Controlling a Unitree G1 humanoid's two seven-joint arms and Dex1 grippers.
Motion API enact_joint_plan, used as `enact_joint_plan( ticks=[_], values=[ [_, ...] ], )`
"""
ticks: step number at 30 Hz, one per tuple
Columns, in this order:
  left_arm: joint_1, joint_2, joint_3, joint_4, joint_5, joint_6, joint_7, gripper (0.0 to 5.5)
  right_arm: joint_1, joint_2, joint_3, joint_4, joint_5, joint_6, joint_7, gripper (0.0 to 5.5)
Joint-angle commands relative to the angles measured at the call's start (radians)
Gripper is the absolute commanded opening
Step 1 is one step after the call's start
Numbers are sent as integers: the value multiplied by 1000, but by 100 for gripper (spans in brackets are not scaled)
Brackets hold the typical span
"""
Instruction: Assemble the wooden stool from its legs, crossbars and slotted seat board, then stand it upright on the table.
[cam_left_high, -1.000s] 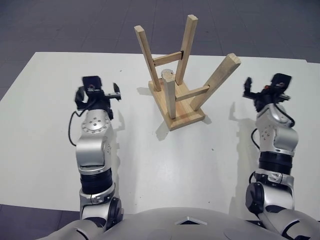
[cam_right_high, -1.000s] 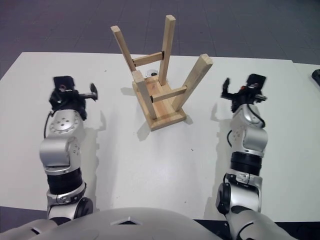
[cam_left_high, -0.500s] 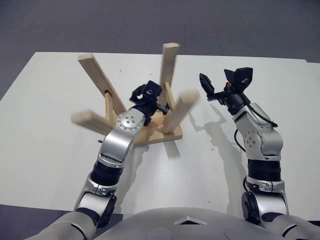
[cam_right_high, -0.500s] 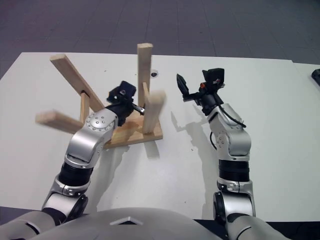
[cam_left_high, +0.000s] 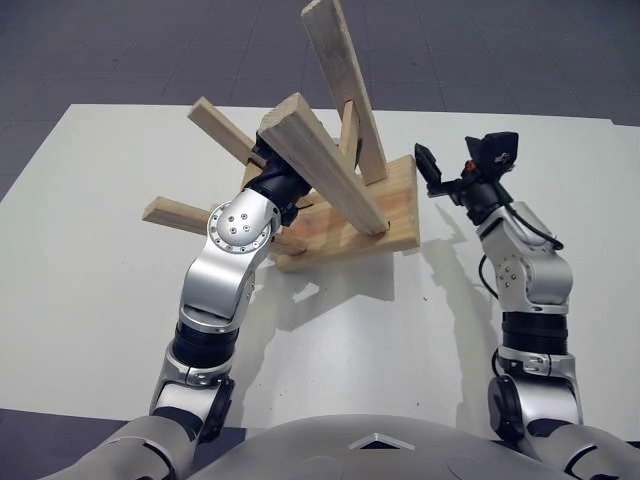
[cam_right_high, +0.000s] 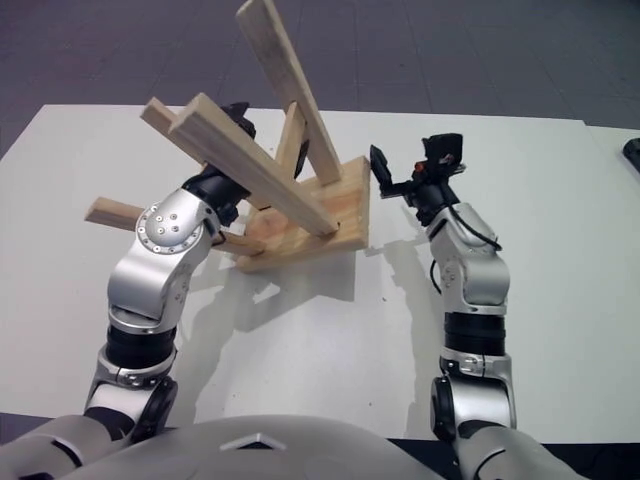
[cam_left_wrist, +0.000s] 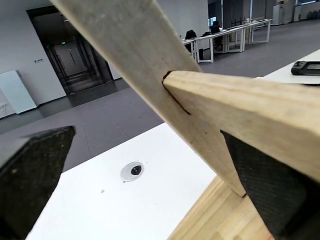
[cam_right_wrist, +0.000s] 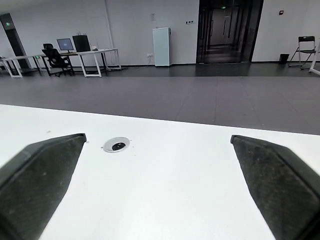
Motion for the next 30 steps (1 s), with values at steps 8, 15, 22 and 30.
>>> enact_joint_plan(
  ticks=[8, 15, 22, 30],
  values=[
    [-39, 58, -190, 316, 211, 111, 0, 540, -56, 20, 38, -21, -53, 42, -43, 540],
    [-78, -59, 19, 201, 173, -66, 163, 540, -68, -12, 41, 25, -126, -2, -78, 540],
    [-385, -123, 418, -80, -105, -34, 234, 540, -64, -7, -57, -7, -42, -21, -58, 540],
    [-196, 434, 820, 16, -254, 0, -136, 540, -37, -258, -271, -540, 895, 340, 301, 540]
  ],
)
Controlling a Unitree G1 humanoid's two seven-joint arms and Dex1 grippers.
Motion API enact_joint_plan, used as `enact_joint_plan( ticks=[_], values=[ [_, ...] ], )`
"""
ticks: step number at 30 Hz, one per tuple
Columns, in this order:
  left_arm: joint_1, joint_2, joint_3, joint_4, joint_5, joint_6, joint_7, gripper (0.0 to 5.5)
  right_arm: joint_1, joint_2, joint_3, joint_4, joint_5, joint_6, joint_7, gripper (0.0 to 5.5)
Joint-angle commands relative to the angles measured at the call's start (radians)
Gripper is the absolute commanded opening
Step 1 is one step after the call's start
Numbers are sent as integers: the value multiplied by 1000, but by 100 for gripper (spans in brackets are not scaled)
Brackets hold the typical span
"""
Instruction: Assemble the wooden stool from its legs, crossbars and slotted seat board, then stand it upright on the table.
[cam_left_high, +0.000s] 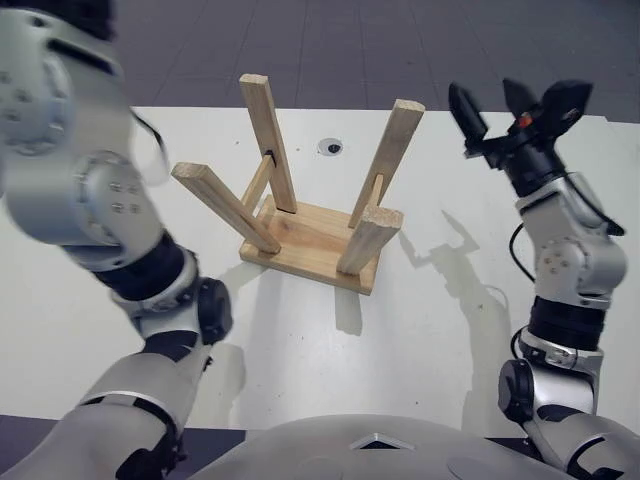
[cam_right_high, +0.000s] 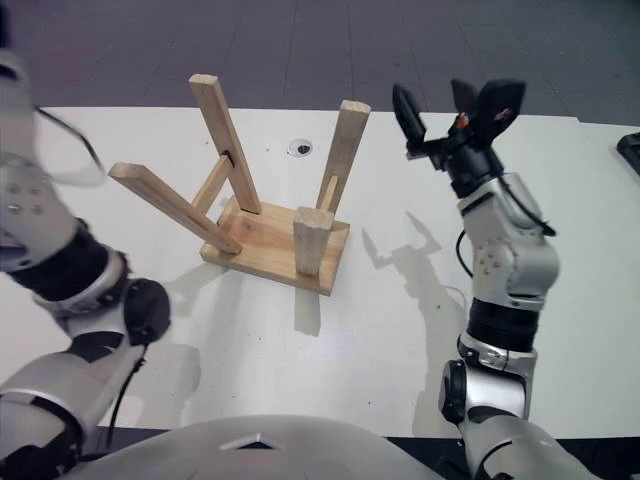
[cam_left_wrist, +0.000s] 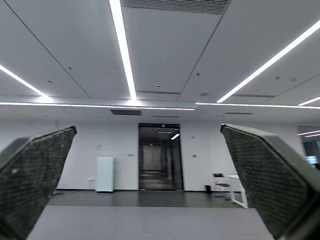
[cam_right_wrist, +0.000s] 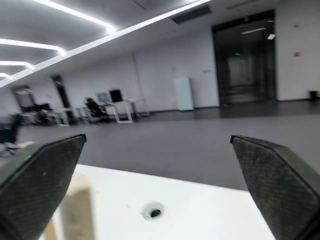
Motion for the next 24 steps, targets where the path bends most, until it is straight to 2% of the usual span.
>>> enact_joint_plan(
  ticks=[1, 4, 6, 10, 17, 24],
  values=[
    [377, 308, 134, 79, -57, -15, -378, 540, 42, -241, -87, -277, 503, 254, 221, 540],
    [592, 349, 120, 138, -80, -62, -552, 540, 103, -361, -116, -286, 582, 335, 298, 540],
    [664, 362, 117, 162, -105, -69, -614, 540, 123, -414, -124, -303, 654, 371, 324, 540],
    [650, 324, 92, 184, -126, -89, -572, 540, 150, -463, -27, -359, 639, 388, 381, 540],
    [613, 268, 18, 227, -139, -119, -479, 540, 163, -417, 170, -347, 448, 321, 410, 433],
    [635, 261, -34, 178, -165, -105, -462, 540, 198, -397, 221, -338, 370, 285, 410, 320]
  ],
)
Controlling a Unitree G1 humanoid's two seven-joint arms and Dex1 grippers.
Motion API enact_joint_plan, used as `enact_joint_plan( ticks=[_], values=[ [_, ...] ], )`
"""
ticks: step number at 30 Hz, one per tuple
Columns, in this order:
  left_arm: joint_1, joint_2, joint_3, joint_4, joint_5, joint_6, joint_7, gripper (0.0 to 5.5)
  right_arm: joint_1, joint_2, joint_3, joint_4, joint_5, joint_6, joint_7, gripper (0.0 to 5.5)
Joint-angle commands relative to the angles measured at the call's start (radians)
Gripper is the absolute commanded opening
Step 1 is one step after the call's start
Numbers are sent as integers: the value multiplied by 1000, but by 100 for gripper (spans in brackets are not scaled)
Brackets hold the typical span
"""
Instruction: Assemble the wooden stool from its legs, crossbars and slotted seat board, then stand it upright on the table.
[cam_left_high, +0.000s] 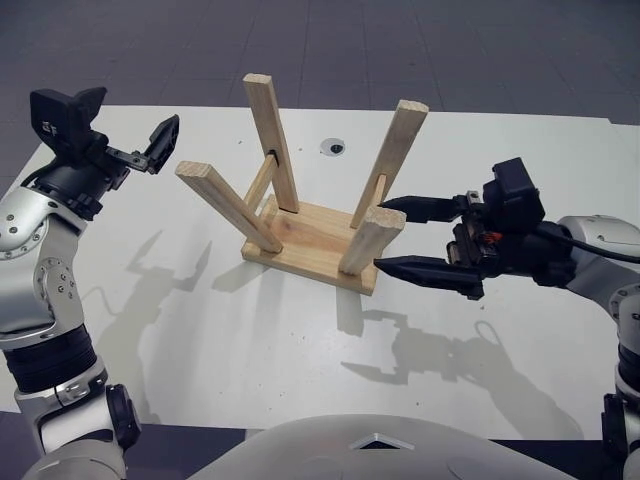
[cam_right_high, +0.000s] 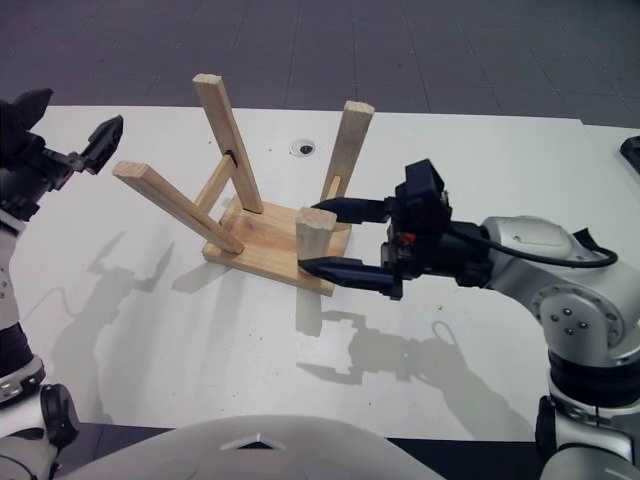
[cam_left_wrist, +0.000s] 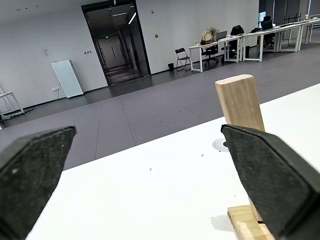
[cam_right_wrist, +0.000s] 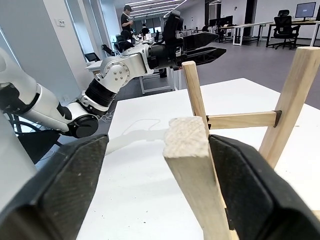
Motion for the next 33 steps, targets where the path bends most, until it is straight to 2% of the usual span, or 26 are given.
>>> enact_joint_plan(
  ticks=[1, 8, 11, 16, 21, 24, 26, 29, 30, 31, 33],
  values=[
    [29, -7, -48, -58, -15, 12, 11, 540, 9, 9, 22, 11, -29, -12, 2, 300],
    [33, -20, -103, -77, -17, 33, 62, 540, -26, 1, 31, 115, -86, -34, 44, 185],
    [21, -12, -83, -34, -22, 34, 78, 540, -40, -1, 21, 180, -117, -46, 71, 144],
    [29, 47, 4, 70, -60, 12, 29, 540, -53, -5, 26, 273, -180, -81, 114, 129],
    [93, 113, 210, 100, -310, 4, -241, 540, -46, -22, 38, 340, -233, -107, 167, 128],
    [84, 122, 267, 64, -476, 66, -290, 495, -39, -43, 55, 375, -283, -136, 218, 128],
    [116, 122, 212, -14, -503, 82, -313, 463, -32, -62, 69, 391, -314, -157, 261, 128],
    [146, 118, 57, -63, -430, 74, -318, 410, -23, -81, 85, 409, -347, -183, 306, 123],
    [141, 116, 15, -52, -407, 66, -318, 430, -25, -84, 89, 418, -354, -188, 315, 122],
    [131, 114, -23, -41, -390, 63, -319, 395, -27, -86, 93, 427, -362, -193, 323, 121],
    [114, 119, -87, -24, -368, 57, -340, 377, -36, -91, 102, 443, -375, -202, 336, 120]
  ],
)
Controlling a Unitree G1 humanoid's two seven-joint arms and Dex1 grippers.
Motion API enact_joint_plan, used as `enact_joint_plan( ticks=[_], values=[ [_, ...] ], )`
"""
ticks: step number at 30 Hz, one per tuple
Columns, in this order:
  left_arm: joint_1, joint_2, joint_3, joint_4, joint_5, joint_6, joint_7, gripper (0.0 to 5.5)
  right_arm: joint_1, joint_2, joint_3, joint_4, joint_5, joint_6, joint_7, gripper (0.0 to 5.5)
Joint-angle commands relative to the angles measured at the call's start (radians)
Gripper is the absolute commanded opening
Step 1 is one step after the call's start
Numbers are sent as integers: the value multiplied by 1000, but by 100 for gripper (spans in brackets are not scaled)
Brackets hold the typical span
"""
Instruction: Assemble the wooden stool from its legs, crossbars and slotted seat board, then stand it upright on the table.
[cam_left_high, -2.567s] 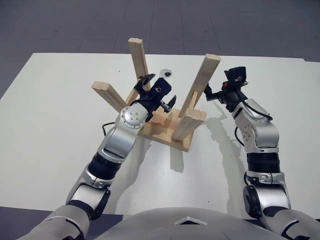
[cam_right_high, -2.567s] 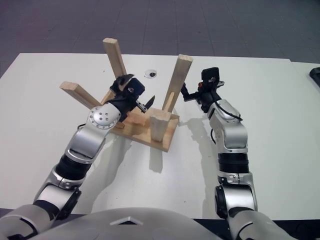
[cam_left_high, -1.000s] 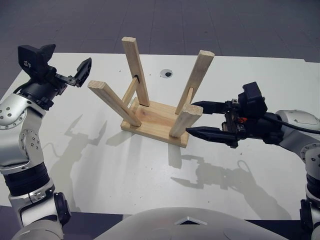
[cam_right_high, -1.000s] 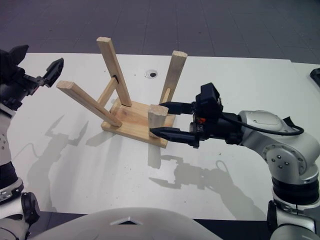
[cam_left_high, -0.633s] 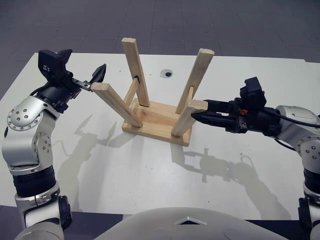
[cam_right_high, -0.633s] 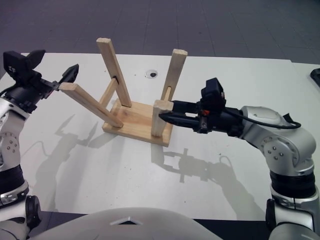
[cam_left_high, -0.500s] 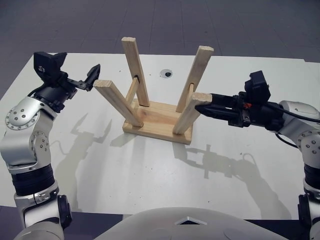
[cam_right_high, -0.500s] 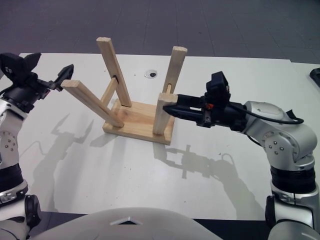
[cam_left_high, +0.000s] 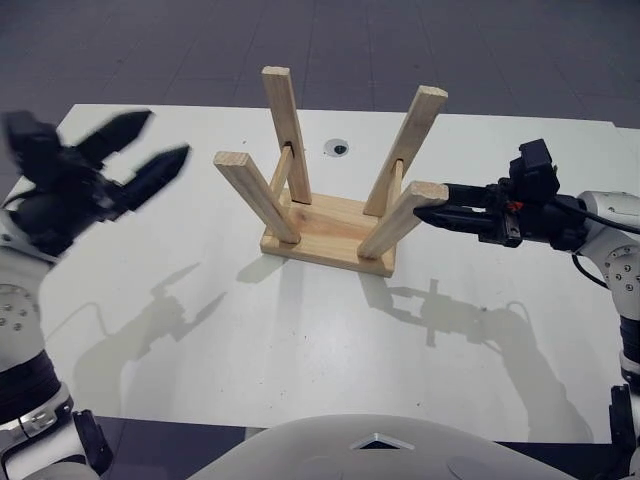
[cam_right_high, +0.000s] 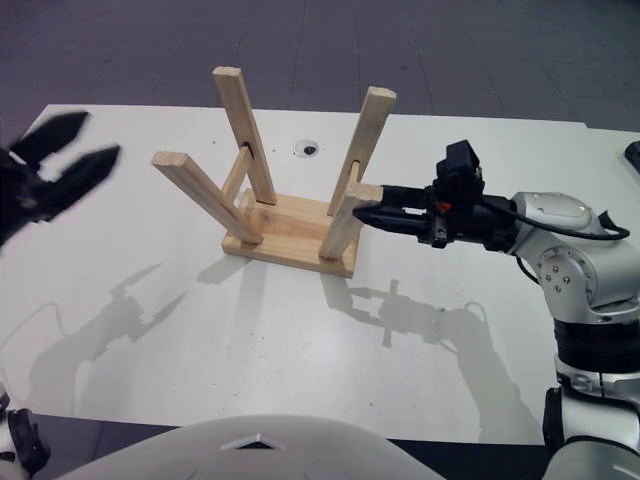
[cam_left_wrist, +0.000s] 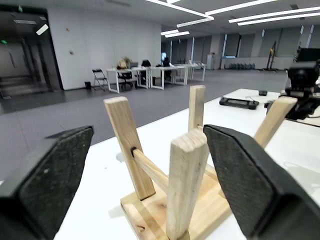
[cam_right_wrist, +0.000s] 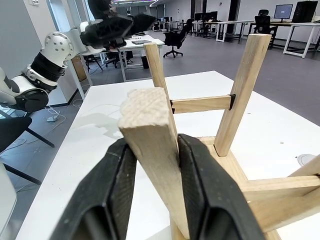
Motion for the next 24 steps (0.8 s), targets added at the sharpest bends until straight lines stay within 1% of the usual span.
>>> enact_joint_plan(
  ticks=[1, 6, 9, 11, 17, 21, 24],
  values=[
    [-34, 19, -125, 25, 57, -9, -31, 361, 31, -33, 55, 63, -88, 27, 22, 120],
    [-106, 13, -190, 45, 51, -2, -58, 276, 2, -38, 77, 88, -113, 17, 47, 117],
    [-121, 1, -199, 39, 46, -17, -65, 220, -17, -35, 95, 100, -129, 10, 52, 116],
    [-120, -2, -196, 27, 40, -29, -71, 194, -27, -34, 103, 100, -139, 5, 49, 115],
    [-124, 15, -204, 18, 9, 3, -102, 190, -49, -9, 97, 52, -131, 36, -13, 112],
    [-180, 18, -230, 38, -86, 139, -107, 189, -87, 24, 102, 24, -100, 140, -118, 112],
    [-264, 11, -258, 103, -123, 250, -94, 189, -125, 38, 86, -7, -36, 247, -165, 112]
  ],
)
